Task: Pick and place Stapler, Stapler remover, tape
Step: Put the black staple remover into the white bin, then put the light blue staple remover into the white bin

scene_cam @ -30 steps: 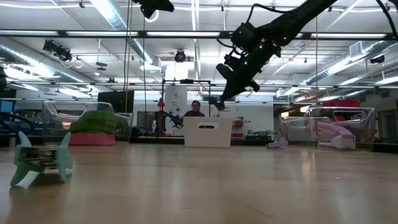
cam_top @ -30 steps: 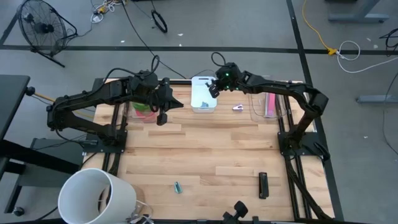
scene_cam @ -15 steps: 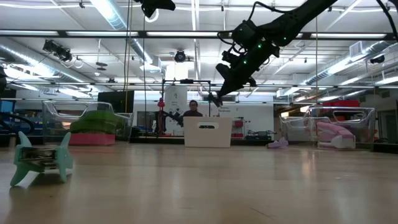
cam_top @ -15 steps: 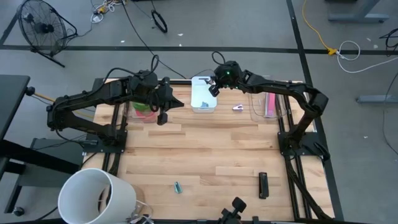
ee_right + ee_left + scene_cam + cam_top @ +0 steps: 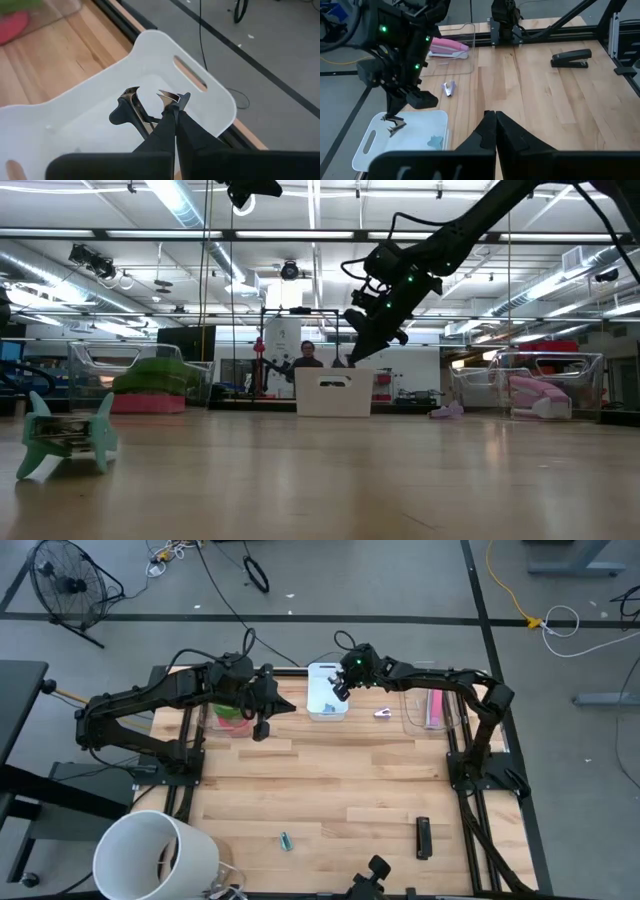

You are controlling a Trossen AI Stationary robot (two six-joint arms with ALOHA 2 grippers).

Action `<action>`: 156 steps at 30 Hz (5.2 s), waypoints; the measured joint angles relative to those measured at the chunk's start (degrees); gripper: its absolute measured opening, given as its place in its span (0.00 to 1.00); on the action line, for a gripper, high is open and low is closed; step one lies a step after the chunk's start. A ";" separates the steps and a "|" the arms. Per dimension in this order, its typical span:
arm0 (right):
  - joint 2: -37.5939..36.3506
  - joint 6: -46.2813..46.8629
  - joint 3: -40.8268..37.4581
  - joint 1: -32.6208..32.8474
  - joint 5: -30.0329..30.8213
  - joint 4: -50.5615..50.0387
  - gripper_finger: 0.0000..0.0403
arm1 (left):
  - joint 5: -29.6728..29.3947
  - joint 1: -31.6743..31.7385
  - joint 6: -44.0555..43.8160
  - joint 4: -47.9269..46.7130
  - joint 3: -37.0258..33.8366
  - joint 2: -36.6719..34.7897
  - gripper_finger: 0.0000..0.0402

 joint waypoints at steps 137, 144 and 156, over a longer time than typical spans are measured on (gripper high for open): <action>-40.24 11.51 0.00 37.68 7.09 -35.68 0.56 | 6.41 -35.73 13.22 -2.16 0.00 23.72 0.59; -40.22 10.92 0.00 37.68 5.98 -35.66 0.56 | 6.41 -40.51 12.04 -1.19 0.01 27.07 0.59; -40.22 10.65 0.00 37.68 4.57 -35.64 0.56 | 5.61 -42.67 12.09 0.29 0.02 33.38 0.59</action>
